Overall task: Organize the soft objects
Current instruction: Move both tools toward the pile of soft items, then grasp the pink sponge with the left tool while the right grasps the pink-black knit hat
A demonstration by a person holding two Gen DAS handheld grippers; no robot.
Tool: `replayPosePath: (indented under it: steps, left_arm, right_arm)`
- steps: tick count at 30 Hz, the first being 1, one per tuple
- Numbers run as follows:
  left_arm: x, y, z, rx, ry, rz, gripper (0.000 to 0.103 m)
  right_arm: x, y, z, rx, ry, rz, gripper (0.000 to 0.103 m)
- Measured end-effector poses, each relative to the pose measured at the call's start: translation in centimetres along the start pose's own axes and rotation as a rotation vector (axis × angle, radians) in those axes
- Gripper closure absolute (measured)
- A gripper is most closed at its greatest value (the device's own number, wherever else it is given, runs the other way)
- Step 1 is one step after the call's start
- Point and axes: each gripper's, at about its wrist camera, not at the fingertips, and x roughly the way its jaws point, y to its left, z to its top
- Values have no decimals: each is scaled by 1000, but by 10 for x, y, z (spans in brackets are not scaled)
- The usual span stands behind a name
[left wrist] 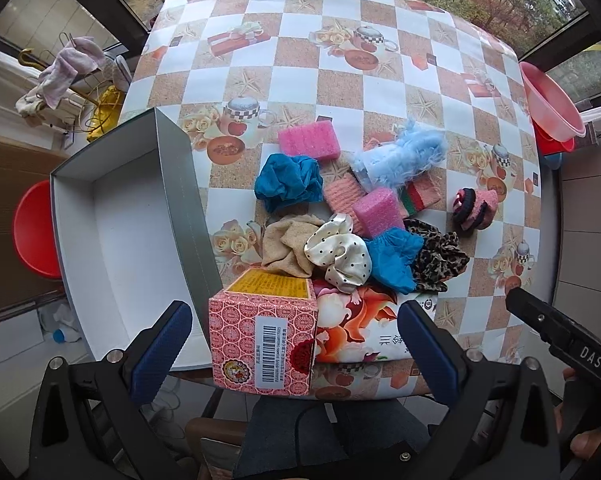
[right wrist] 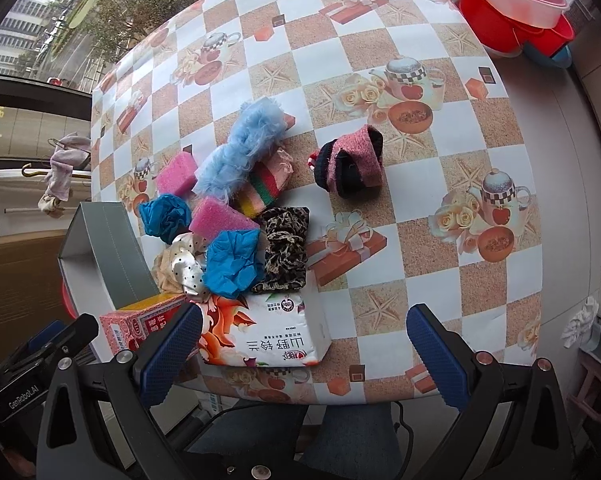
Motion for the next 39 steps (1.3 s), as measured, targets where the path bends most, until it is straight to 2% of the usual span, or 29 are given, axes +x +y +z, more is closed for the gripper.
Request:
replayPosePath:
  steps: [11, 16, 23, 32, 39]
  left_arm:
    - [24, 23, 43, -21, 31, -27, 0]
    - [43, 27, 66, -24, 34, 17, 0]
    - [79, 22, 98, -55, 64, -51, 0]
    - [131, 0, 136, -56, 62, -22, 0]
    - [160, -4, 145, -71, 99, 15, 0]
  right_arm:
    - [23, 8, 15, 59, 29, -49, 0]
    - [30, 6, 22, 78, 29, -58, 0]
    - [36, -5, 31, 106, 21, -59, 0]
    - [47, -33, 36, 169, 6, -44, 0]
    - [65, -48, 57, 162, -38, -64, 0]
